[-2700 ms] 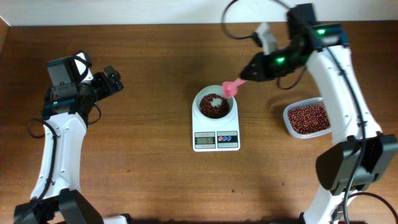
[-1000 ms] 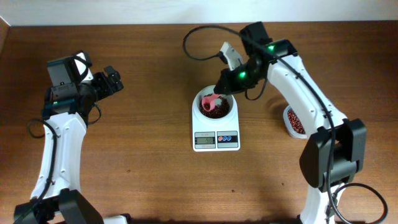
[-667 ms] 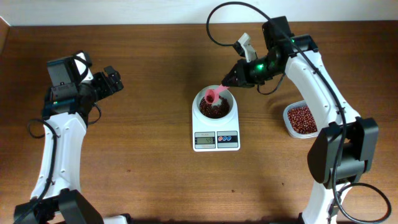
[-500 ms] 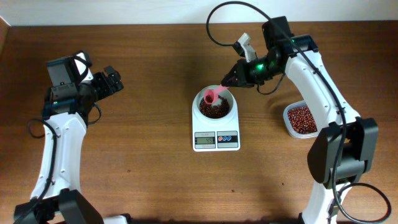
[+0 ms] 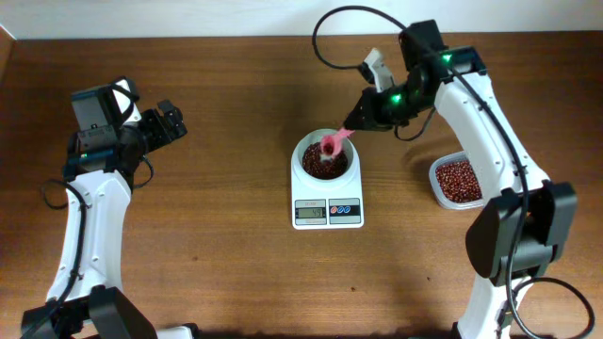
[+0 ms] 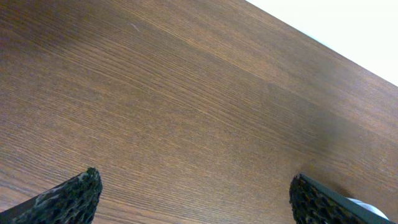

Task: Scoop item into bowl and weigh 50g on scale
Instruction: 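Tip the scoop into the white bowl to pour beans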

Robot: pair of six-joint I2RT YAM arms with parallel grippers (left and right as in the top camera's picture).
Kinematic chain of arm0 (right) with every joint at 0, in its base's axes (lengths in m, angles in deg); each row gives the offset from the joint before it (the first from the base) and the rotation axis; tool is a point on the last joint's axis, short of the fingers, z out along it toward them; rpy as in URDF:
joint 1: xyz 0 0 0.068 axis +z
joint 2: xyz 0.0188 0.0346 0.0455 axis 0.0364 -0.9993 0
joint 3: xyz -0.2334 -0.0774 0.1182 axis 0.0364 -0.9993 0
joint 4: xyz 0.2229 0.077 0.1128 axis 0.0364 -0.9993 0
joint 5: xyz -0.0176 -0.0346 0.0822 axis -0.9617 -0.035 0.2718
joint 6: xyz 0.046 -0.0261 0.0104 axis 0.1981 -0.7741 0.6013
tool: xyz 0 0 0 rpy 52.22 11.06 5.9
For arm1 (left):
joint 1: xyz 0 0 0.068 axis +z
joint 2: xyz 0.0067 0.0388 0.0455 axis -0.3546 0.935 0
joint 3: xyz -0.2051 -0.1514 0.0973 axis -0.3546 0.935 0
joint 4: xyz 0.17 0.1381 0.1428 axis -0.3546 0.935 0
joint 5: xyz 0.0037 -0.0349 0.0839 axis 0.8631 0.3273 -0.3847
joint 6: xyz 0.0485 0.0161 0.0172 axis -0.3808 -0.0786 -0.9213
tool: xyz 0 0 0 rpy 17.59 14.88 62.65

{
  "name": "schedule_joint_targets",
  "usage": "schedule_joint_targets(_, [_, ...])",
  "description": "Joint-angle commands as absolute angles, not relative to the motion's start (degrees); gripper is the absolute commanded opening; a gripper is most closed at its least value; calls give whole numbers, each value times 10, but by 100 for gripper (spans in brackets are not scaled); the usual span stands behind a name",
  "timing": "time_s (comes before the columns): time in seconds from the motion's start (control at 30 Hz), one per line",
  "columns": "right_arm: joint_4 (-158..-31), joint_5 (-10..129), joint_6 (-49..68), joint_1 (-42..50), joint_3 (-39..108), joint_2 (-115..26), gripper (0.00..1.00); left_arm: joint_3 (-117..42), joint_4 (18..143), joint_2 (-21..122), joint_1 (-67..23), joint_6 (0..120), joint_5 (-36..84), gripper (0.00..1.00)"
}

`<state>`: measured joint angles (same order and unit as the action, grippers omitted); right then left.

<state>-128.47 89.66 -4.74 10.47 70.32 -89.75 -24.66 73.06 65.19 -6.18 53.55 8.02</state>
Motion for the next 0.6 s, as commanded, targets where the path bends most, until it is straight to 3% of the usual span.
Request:
schedule_joint_targets(0.0, [-1287,815,-55,132,734,-874,4,-254,730,653,-60,541,76,99])
schedule_joint_targets(0.33, [-1290,660,-73,216,771,-872,4,-254,730,653,-60,541,76,99])
schedule_joint_targets(0.57, [-1297,635,-90,224,771,-872,4,-254,730,653,-60,541,76,99])
